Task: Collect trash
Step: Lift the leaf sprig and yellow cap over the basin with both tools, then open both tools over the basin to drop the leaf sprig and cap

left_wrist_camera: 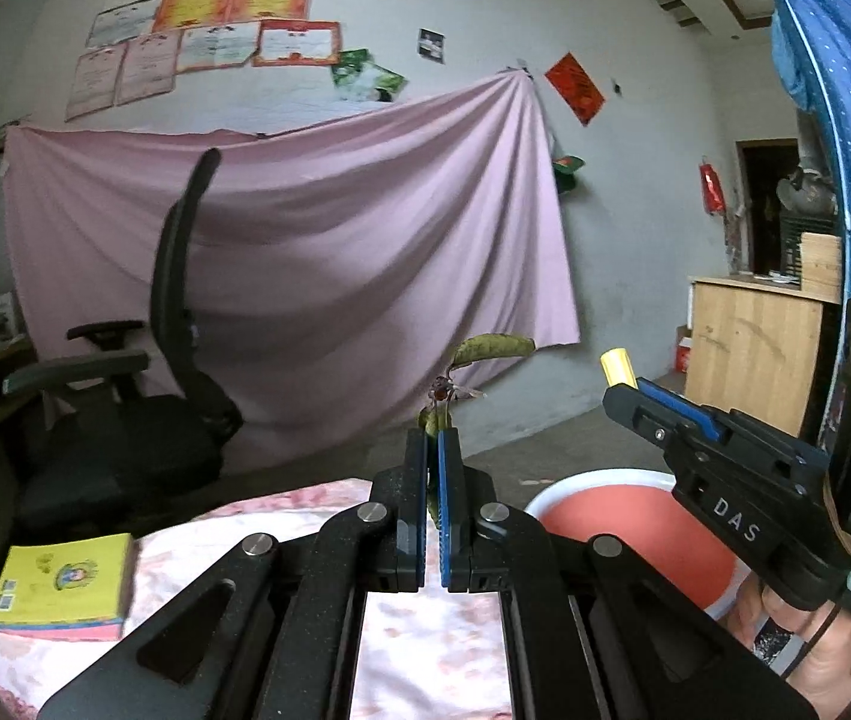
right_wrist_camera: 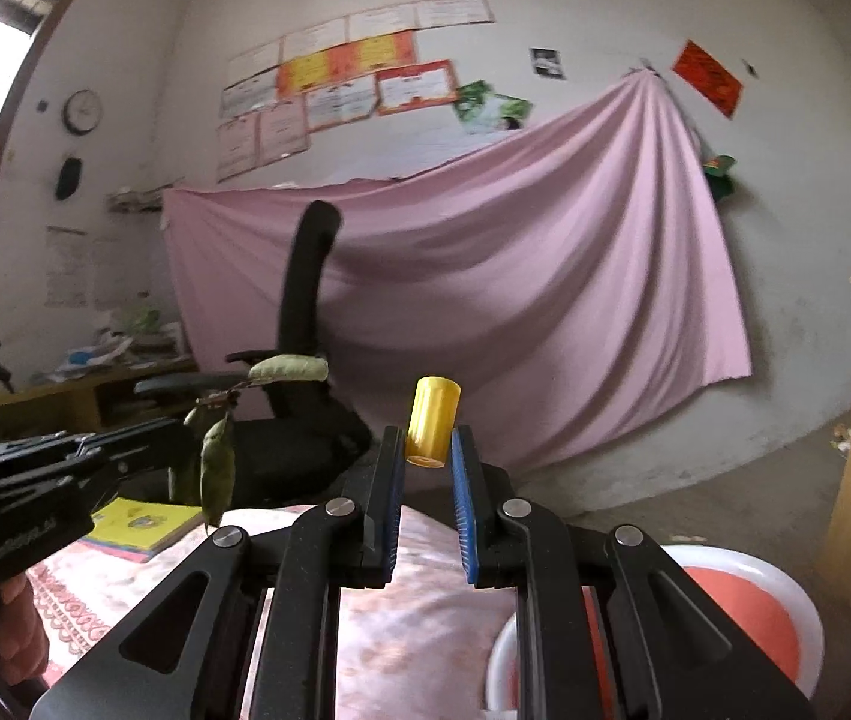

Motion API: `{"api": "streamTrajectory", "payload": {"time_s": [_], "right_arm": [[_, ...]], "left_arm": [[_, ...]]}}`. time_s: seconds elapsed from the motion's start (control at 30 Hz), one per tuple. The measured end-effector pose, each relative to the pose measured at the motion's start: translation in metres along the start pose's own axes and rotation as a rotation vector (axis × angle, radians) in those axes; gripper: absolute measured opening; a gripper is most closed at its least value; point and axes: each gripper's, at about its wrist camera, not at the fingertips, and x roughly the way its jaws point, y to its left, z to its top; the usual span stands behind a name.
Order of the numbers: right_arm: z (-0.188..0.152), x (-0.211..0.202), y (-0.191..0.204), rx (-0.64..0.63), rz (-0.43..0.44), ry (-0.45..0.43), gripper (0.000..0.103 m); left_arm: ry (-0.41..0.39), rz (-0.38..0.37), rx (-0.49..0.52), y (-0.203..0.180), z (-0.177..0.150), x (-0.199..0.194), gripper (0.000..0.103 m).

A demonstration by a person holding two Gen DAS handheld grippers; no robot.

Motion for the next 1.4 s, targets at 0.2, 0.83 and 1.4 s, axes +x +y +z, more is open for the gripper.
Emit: {"api": "streamTrajectory", "payload": {"time_s": [0.2,0.83,1.4], "right_arm": [[-0.002,-0.003,-0.029,0.057,-0.066,0.022,0.014],[-0.022,0.010,-0.085,0.209,-0.165,0.216,0.014],[-0.025,0.016,-0.097,0.224,-0.202,0.291,0.015]], "left_arm": [[0.031,-0.053,0.009,-0.029,-0.002,0.019,0.001],[0.227,-0.167,-0.077,-0.069,-0.015,0.089,0.001],[0.328,-0.225,-0.147,-0.073,-0.019,0.115,0.003]]}}
